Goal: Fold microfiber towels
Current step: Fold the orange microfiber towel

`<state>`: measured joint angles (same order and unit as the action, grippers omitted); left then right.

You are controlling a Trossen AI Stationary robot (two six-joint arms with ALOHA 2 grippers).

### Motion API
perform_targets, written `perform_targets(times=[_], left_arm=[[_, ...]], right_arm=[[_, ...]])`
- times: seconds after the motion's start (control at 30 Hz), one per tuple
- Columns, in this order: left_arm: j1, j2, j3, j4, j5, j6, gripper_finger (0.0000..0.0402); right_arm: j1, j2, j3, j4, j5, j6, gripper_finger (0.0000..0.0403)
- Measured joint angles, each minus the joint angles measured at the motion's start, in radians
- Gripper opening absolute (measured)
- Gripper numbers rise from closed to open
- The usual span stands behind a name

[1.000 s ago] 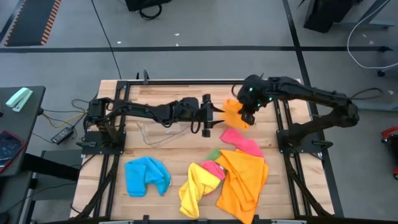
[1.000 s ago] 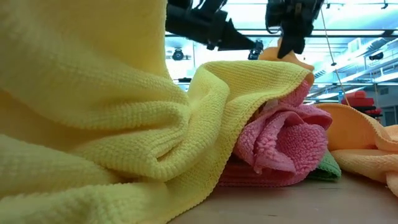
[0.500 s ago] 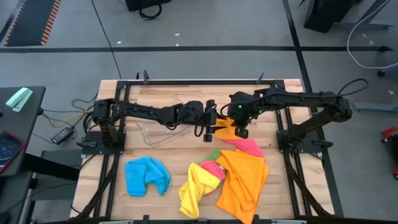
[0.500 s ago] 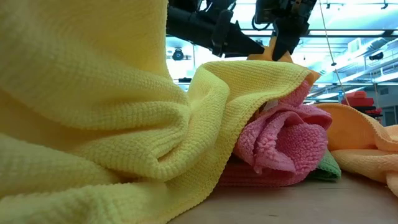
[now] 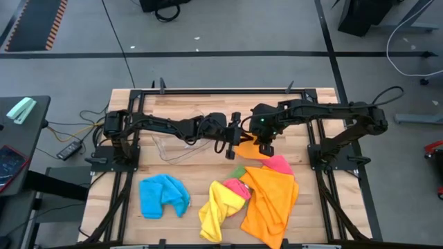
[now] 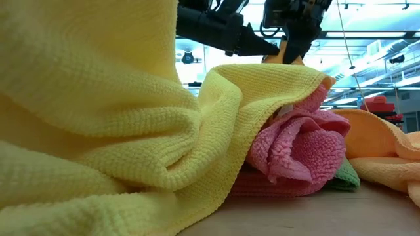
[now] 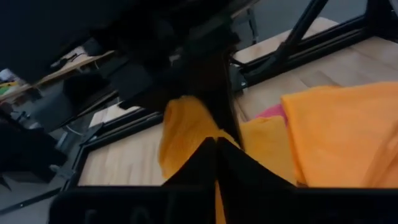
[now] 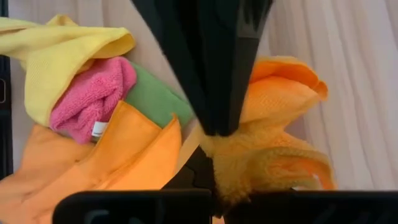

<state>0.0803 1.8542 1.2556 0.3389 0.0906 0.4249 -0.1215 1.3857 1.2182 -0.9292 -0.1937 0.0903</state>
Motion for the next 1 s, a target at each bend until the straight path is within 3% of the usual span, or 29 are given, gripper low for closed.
perform_targets(times=[0.27, 0.5, 0.63, 0.73, 1.0], left_arm=[[0.009, -0.025, -0.001, -0.002, 0.000, -0.017, 0.0076], [0.001, -0.055, 0.001, -0.057, 0.003, -0.079, 0.0125], [-0.006, -0.050, -0.010, -0.232, 0.002, -0.100, 0.0123], [-0.012, -0.038, -0.061, -0.231, 0.001, -0.116, 0.0109], [-0.024, -0.037, -0.229, 0.102, 0.035, -0.153, 0.0059]], right_arm=[[-0.002, 0.000, 0.000, -0.060, -0.004, -0.011, 0.0010], [-0.082, 0.000, 0.062, -0.240, 0.180, -0.014, 0.0010], [-0.150, -0.002, 0.136, -0.291, 0.262, -0.002, 0.0010], [-0.213, -0.002, 0.161, -0.269, 0.268, -0.037, 0.0010], [-0.366, 0.072, 0.145, -0.019, 0.150, -0.094, 0.0010]])
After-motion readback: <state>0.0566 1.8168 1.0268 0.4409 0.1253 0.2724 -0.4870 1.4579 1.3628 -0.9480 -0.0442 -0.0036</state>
